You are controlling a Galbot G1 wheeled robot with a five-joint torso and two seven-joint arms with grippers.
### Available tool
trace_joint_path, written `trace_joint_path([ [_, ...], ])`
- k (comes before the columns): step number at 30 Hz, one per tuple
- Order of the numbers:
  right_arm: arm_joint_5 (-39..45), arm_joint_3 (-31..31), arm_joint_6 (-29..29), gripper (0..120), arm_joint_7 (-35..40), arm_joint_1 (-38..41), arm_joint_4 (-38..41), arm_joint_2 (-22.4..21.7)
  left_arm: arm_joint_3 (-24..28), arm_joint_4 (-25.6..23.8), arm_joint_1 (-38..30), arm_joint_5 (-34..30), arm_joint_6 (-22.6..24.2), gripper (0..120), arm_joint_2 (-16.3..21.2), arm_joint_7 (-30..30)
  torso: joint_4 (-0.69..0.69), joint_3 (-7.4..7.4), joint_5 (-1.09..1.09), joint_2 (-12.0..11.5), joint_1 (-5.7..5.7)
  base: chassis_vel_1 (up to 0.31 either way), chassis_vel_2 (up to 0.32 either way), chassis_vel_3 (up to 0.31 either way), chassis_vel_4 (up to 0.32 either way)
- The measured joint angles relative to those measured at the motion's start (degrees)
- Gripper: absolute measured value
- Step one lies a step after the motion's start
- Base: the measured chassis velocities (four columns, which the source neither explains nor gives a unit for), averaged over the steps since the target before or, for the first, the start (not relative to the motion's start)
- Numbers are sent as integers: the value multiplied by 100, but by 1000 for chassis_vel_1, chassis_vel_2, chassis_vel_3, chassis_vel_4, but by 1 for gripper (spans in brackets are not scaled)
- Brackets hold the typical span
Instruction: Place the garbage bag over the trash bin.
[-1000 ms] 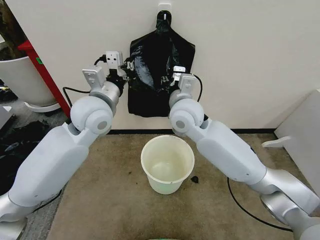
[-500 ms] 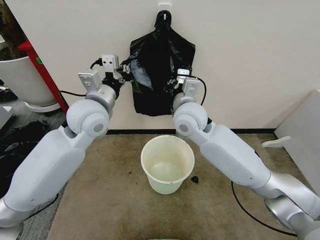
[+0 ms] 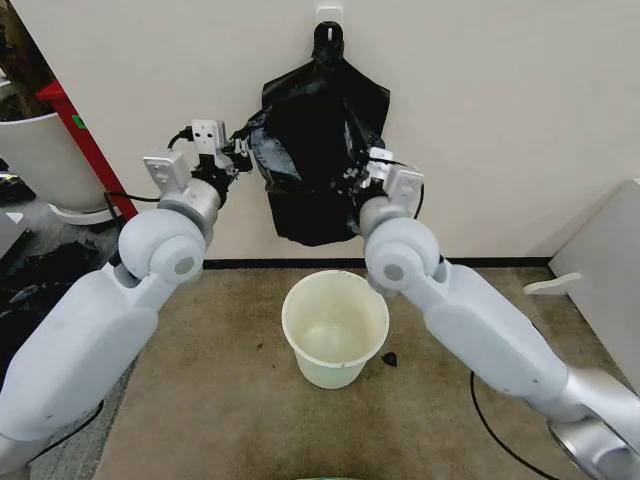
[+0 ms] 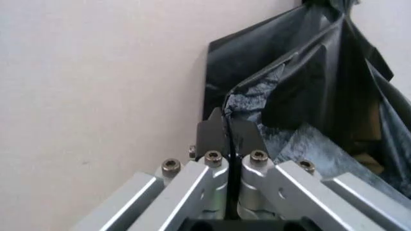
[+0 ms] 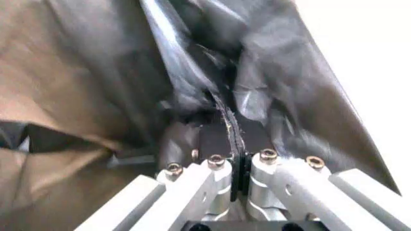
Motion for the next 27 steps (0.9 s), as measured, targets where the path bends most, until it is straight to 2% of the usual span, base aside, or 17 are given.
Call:
trace_joint_path([
  [7, 429, 400, -17, 0, -83, -676, 522, -481, -353, -388, 690, 32, 1, 0, 251, 69, 0, -1, -1, 1, 0, 0, 0, 0, 0],
  [14, 282, 575, 76, 0, -169, -1136, 792, -611, -414, -678, 1127, 73, -23, 0, 324, 69, 0, 0, -1, 0, 0, 0, 0, 0, 0],
  [20, 192, 812, 176, 0, -194, -1420, 1317, -814, -444, -940, 1366, 35, -88, 0, 460, 106, 1, 0, -1, 1, 0, 0, 0, 0, 0],
  [27, 488, 1329, 243, 0, -420, -1550, 2127, -1413, -482, -1328, 1542, -385, -430, 0, 719, 640, 0, 0, -1, 1, 0, 0, 0, 0, 0],
])
